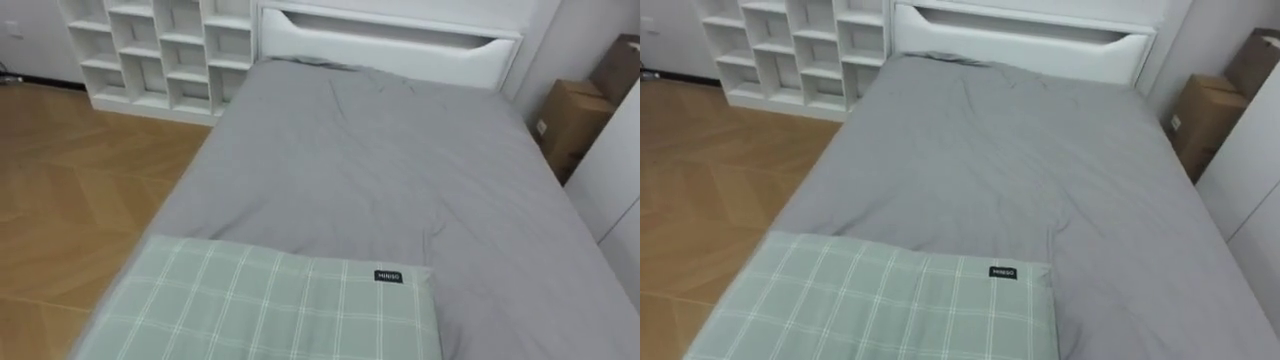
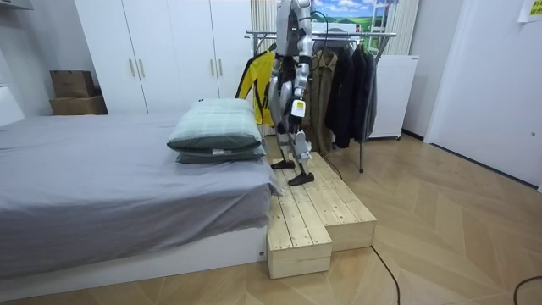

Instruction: Hang clothes

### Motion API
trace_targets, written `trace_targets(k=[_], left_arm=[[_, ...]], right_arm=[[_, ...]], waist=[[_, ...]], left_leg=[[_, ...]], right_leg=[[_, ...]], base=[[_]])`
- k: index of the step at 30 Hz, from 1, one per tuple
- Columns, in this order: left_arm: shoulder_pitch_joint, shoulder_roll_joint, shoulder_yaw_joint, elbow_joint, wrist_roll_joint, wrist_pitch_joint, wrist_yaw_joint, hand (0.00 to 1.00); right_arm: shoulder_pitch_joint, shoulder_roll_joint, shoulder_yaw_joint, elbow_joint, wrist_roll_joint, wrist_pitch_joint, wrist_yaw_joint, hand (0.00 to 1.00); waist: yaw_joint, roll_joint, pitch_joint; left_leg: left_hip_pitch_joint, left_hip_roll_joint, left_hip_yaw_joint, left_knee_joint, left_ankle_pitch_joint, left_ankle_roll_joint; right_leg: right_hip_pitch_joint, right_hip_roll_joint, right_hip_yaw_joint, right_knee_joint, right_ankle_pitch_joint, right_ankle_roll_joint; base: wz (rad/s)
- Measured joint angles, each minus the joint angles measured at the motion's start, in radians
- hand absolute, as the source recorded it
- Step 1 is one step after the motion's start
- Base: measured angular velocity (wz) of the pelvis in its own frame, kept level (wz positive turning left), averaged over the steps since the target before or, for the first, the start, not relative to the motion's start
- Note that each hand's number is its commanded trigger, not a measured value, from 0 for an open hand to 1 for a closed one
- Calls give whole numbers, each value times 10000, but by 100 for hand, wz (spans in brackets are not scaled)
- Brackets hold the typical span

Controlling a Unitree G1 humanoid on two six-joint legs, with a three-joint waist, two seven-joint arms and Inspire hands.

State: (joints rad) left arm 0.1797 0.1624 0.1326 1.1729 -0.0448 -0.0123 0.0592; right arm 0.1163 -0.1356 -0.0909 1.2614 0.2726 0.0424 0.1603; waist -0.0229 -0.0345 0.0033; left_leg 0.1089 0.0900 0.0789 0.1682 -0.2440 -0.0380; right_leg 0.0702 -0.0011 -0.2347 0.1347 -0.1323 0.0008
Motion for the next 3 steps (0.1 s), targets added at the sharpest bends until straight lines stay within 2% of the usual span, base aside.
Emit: trace_targets(k=[3], left_arm=[[-9,-75,-64,0,48,77,134,0]], right_arm=[[2,-84,221,215,386,-94,50,0]], waist=[[-3,74,-4]], left_leg=[[72,-1,-1,28,1,0]], right_leg=[[52,-3,5,15,1,0]], base=[[0]])
